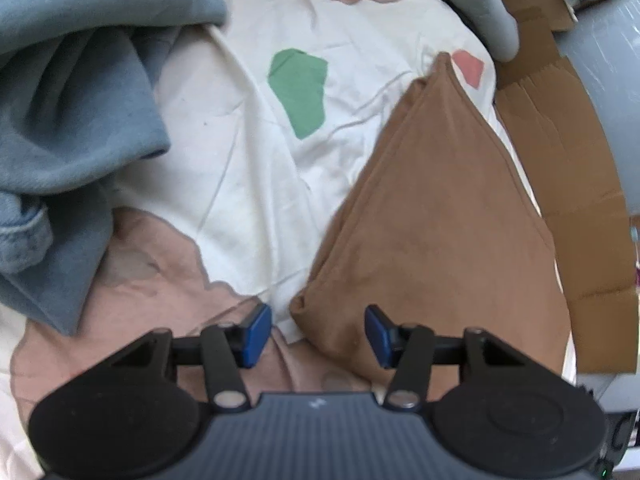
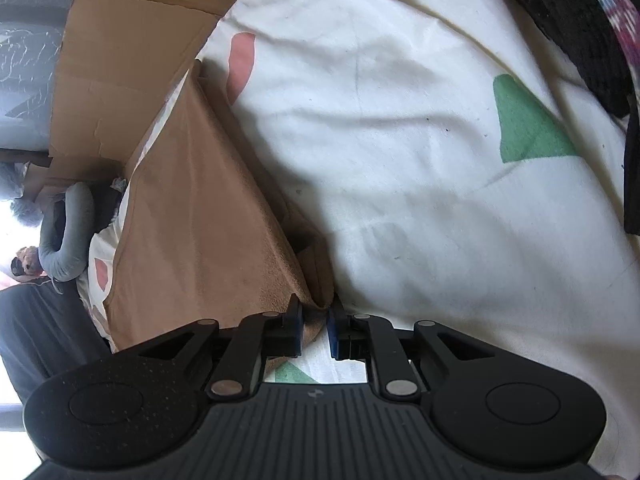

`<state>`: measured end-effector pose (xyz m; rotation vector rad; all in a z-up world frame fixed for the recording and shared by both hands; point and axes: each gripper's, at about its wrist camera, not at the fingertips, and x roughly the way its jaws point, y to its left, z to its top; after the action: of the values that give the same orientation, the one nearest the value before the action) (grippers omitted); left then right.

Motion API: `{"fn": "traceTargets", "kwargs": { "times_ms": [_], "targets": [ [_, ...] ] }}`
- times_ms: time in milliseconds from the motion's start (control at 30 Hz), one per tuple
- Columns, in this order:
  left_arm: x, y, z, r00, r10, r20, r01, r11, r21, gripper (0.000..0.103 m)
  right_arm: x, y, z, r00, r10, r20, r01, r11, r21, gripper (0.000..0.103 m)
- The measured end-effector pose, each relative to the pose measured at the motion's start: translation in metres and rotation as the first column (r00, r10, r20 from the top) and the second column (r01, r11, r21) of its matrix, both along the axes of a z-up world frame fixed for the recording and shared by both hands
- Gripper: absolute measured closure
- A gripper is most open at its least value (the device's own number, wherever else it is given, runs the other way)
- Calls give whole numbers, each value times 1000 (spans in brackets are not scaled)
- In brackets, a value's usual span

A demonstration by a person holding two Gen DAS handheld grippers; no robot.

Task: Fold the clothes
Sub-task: 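Pinch the brown shirt edge with the left gripper while the right gripper closes on it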

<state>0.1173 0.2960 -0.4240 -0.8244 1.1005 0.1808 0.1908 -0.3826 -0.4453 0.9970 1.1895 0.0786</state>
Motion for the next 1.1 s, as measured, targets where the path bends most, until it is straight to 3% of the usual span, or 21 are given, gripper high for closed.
{"fn": "traceTargets", "kwargs": {
  "times_ms": [233, 300, 367, 633, 800, 867, 1100],
  "targets": [
    [7, 4, -4, 1000, -6, -3, 6, 1000, -9, 66, 0, -1, -8, 1000, -9, 0, 9, 1000, 24, 90],
    [10, 4, -6, 1000, -9, -11, 9, 1000, -7, 75, 2, 1, -9, 1000, -4, 1, 4, 1000, 22, 90],
    [9, 7, -6, 1000, -7, -20, 6, 1000, -25, 91, 3, 1, -8, 1000, 4, 3, -4, 1000, 21, 90],
    [6, 13, 7, 1000, -13, -16, 13, 999, -41, 94, 5, -1, 1, 999, 16, 28, -16, 1000, 13, 96],
    [7, 12, 2, 999, -19, -27, 18, 999, -37, 94, 6, -1, -2, 1000, 13, 24, -14, 1000, 23, 92],
    [7, 12, 0, 999, -19, -31, 18, 999, -37, 93, 5, -2, -3, 1000, 7, 23, -8, 999, 32, 81],
    [10, 14, -2, 999, -13, -46, 11, 999, -39, 93, 1, -4, -6, 1000, -24, 18, 23, 999, 45, 81]
  ]
}}
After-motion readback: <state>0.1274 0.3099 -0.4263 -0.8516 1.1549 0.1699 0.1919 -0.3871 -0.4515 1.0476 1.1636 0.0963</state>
